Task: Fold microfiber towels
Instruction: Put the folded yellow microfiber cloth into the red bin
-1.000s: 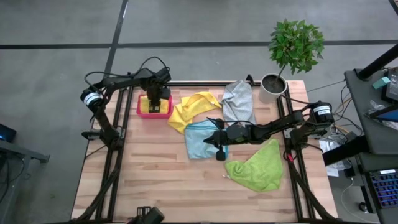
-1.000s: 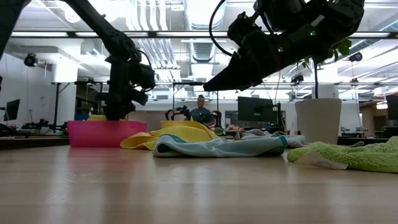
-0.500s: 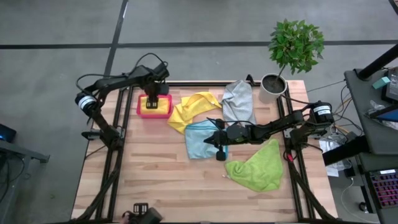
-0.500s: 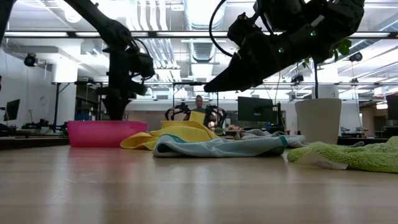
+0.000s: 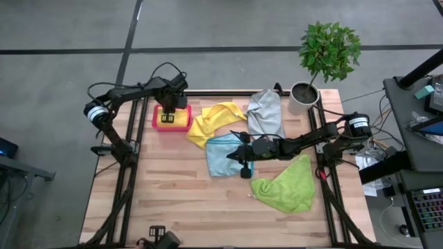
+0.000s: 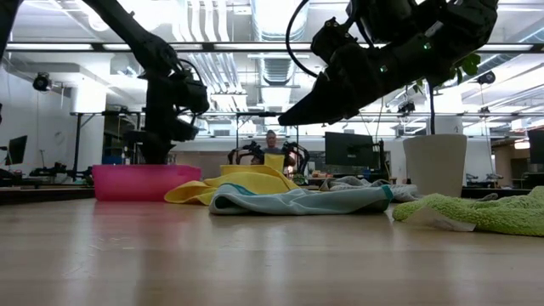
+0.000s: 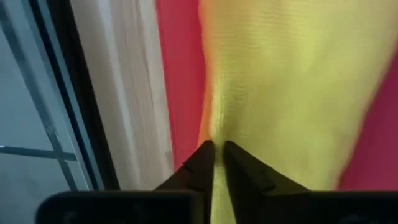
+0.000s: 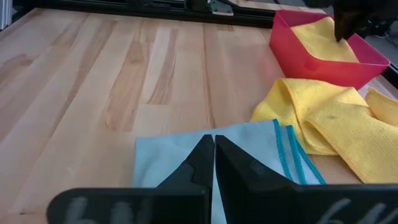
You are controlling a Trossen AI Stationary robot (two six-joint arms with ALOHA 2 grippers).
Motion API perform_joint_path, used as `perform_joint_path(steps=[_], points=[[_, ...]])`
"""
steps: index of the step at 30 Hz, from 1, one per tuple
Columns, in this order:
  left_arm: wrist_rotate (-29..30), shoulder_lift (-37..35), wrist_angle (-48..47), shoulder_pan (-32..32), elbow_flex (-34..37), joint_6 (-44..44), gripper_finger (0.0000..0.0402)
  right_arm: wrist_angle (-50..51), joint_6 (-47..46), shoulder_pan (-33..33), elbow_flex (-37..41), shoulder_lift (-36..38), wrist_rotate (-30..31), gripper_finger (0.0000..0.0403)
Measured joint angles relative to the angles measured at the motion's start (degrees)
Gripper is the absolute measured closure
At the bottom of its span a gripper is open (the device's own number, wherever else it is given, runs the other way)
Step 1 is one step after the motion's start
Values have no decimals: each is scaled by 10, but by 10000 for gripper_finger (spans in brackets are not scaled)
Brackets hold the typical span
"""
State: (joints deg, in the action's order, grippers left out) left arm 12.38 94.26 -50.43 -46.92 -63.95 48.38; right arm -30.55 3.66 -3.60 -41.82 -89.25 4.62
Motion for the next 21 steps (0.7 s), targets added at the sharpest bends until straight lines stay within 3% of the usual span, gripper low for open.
perform_joint_path(steps=[6, 11, 14, 17, 21], points=[[4, 1, 33, 0, 30, -1, 395, 1, 0, 0, 0, 0, 0, 394], [83, -16, 8, 7, 16, -15, 393, 1, 0, 2, 0, 0, 0, 394], [98, -32, -3, 4, 12, -15, 393, 2, 0, 3, 0, 0, 0, 394], [89, -44, -2, 1, 17, -22, 393, 2, -3, 3, 0, 0, 0, 394], [-1, -44, 10, 1, 24, -33, 393, 2, -4, 3, 0, 0, 0, 394]])
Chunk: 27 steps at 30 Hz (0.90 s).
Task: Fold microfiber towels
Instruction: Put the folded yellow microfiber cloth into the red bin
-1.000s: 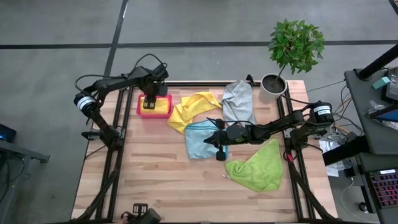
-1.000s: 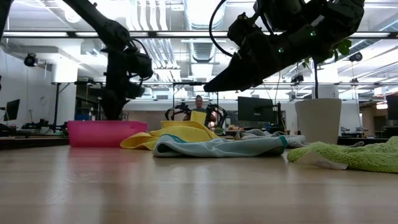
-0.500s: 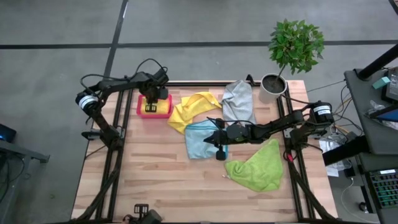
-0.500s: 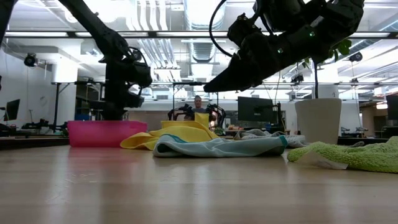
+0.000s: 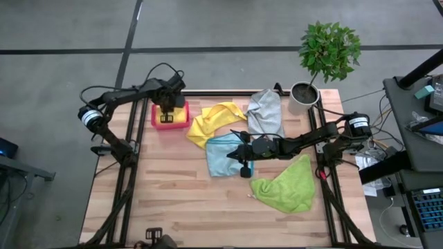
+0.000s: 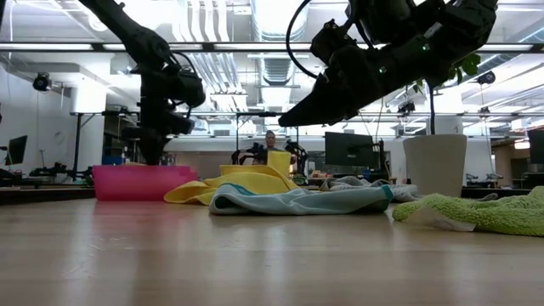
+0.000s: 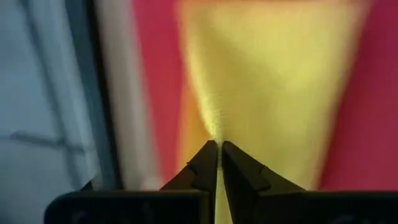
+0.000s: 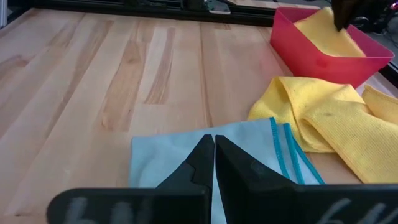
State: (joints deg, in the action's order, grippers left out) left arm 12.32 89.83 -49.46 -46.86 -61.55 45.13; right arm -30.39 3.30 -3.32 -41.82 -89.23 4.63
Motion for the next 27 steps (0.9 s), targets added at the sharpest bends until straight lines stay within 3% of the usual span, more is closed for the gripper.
perform_joint_path(steps=[7, 16, 27], points=[[-4, 20, 29, 1, 31, -18, 393, 1, -3, 0, 0, 0, 0, 394], [60, 3, 21, 2, 15, -39, 390, 0, 10, 0, 0, 0, 0, 394], [68, -28, 3, 2, 9, -41, 290, 1, 2, 0, 0, 0, 0, 394]])
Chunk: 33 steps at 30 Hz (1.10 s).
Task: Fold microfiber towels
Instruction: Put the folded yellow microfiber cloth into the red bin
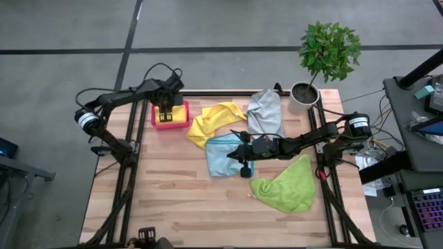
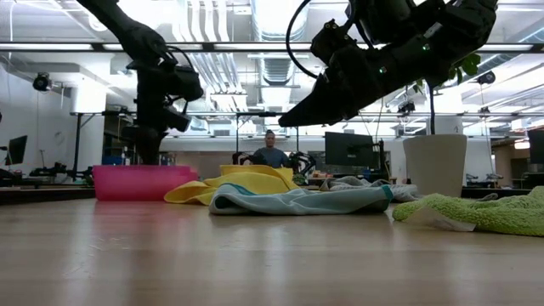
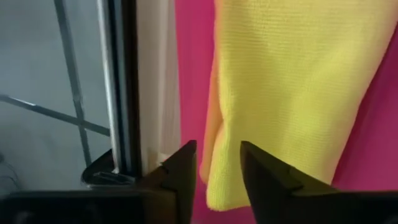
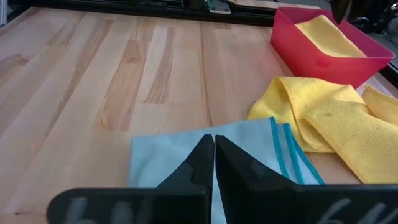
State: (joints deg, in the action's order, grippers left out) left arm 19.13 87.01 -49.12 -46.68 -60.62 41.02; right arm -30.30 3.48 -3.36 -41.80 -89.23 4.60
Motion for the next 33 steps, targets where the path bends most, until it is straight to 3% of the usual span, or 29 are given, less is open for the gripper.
perform_joint_path(steps=[5, 14, 19, 28, 33], points=[[6, -7, 4, -15, 14, 55, 283, 0, 2, 1, 0, 0, 0, 394], [7, 20, 78, -33, 75, 59, 366, 0, 19, 6, 0, 0, 0, 394], [15, 13, 80, -27, 58, 58, 392, 0, 29, 16, 0, 0, 0, 394], [17, -46, 72, -13, 24, -3, 392, -17, 36, 44, 0, 0, 0, 394], [-29, -93, 59, 1, 28, -91, 392, -11, 29, 72, -29, 0, 0, 394]])
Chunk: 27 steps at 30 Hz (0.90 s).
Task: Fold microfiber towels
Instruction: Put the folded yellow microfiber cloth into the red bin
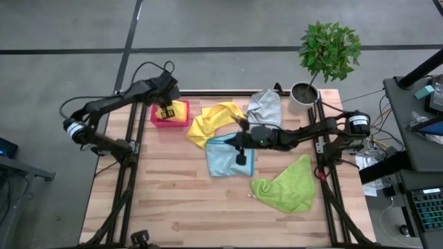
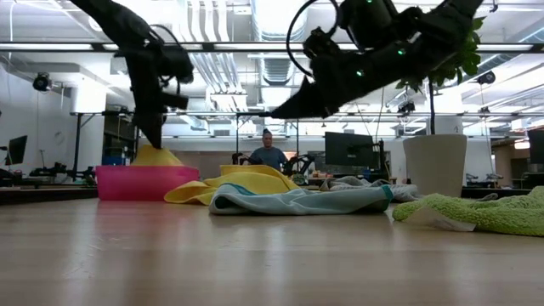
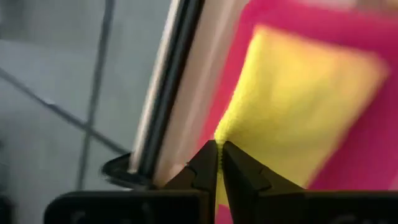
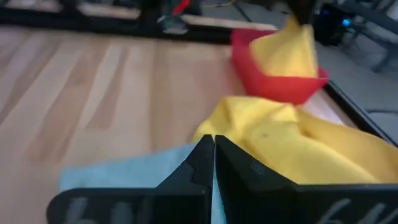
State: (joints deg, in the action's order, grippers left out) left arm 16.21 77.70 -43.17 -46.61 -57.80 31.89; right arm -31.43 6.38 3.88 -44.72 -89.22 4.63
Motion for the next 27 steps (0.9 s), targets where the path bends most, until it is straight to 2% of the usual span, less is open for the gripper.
perform_joint_path(steps=[2, 6, 10, 15, 21, 27], points=[[-22, -15, -5, 7, 0, -15, 392, 24, -11, 8, -15, 1, 1, 394], [-26, -26, -7, 11, 1, -16, 392, 86, -11, 11, -38, 1, -1, 394], [-25, -15, -7, 10, 1, -16, 386, 89, -6, 11, -41, 1, -1, 394], [-19, 8, -4, 8, 1, -15, 344, 89, -5, 13, -41, 1, -1, 394], [24, 39, 11, 8, 1, 5, 289, 90, -4, 13, -41, 1, -1, 394], [7, 72, 20, -2, 7, 61, 278, 102, 5, 14, -40, 1, -1, 394]])
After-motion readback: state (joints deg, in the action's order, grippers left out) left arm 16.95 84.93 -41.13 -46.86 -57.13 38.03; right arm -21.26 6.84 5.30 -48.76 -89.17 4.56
